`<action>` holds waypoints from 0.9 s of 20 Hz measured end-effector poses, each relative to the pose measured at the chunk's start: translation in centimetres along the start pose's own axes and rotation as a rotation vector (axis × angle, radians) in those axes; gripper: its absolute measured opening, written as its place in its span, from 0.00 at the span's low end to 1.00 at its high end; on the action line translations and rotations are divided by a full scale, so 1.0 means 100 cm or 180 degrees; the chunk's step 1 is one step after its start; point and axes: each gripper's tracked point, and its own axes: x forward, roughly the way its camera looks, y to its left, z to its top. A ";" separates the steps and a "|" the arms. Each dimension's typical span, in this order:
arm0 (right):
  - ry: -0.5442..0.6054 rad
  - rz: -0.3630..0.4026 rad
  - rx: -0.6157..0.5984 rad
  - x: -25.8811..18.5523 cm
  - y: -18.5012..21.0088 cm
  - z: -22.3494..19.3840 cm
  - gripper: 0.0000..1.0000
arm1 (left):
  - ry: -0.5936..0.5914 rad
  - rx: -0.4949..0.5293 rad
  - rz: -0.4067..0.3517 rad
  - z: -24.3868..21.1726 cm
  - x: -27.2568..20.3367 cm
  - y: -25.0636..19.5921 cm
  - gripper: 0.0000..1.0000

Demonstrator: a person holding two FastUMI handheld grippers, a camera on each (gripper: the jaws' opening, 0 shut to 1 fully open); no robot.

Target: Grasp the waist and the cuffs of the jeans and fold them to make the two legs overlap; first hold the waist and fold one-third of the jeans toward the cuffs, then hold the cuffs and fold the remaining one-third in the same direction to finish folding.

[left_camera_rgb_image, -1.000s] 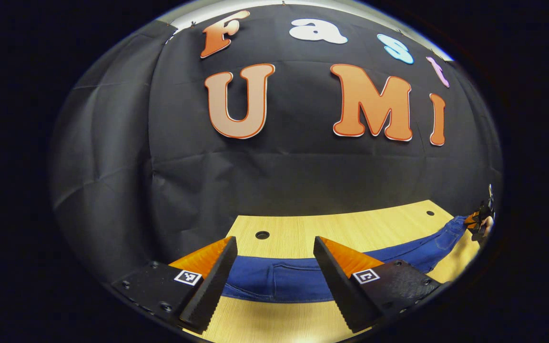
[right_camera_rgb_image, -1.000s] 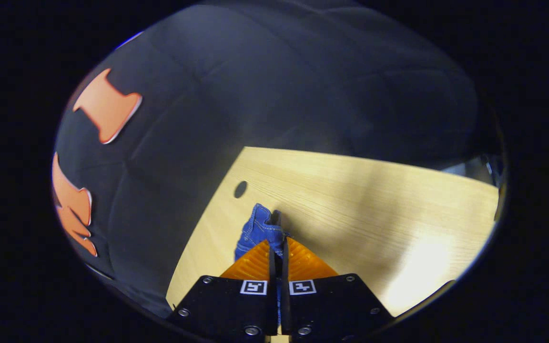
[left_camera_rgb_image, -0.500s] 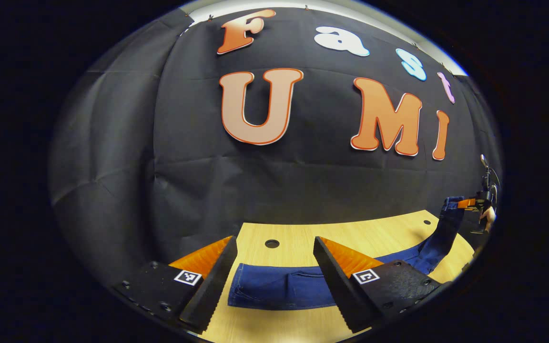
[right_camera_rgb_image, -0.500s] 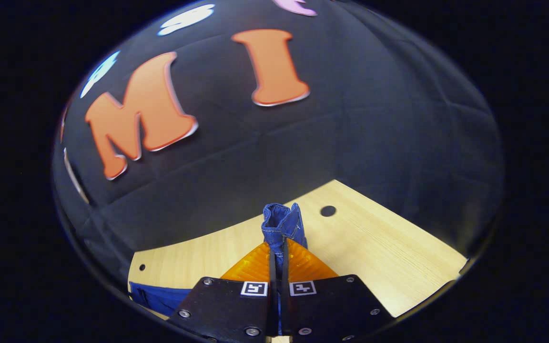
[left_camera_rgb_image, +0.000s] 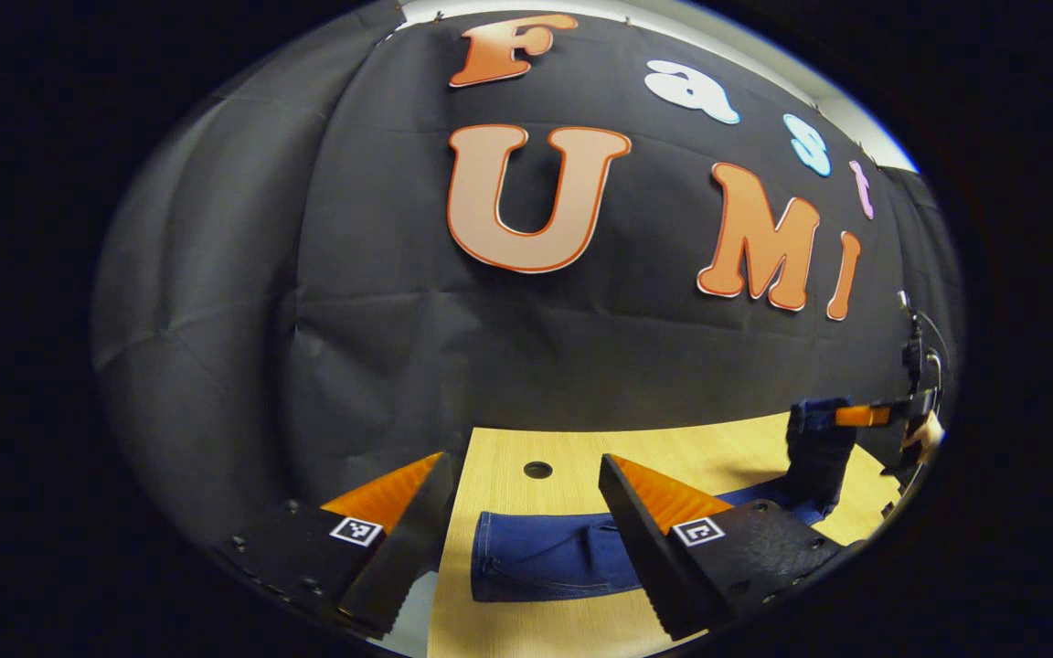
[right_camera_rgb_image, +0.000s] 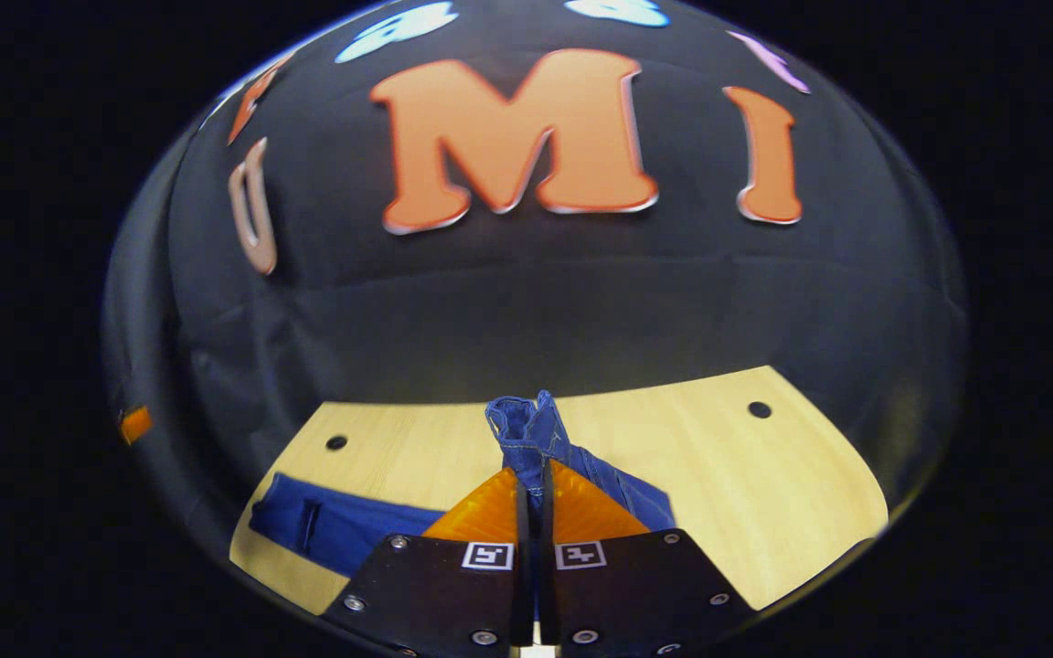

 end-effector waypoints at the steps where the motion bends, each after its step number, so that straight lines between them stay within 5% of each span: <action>1: 0.0149 0.0120 -0.0094 -0.001 -0.002 -0.008 0.02 | 0.0026 -0.0033 0.0014 -0.003 0.001 0.004 0.98; 6: 0.0599 0.0424 -0.0659 0.004 -0.007 -0.042 0.02 | 0.0168 -0.0053 0.0149 -0.024 0.000 0.022 0.98; 13: 0.0871 0.0456 -0.0896 0.007 0.004 -0.072 0.03 | 0.0393 -0.0135 0.0141 -0.057 0.004 0.022 0.98; 16: 0.0985 0.0655 -0.0816 -0.001 0.023 -0.085 0.20 | 0.0464 -0.0155 0.0137 -0.068 0.005 0.020 0.98; 18: 0.0975 0.0766 -0.0755 -0.006 0.038 -0.087 0.58 | 0.0500 -0.0219 0.0139 -0.073 0.004 0.022 0.99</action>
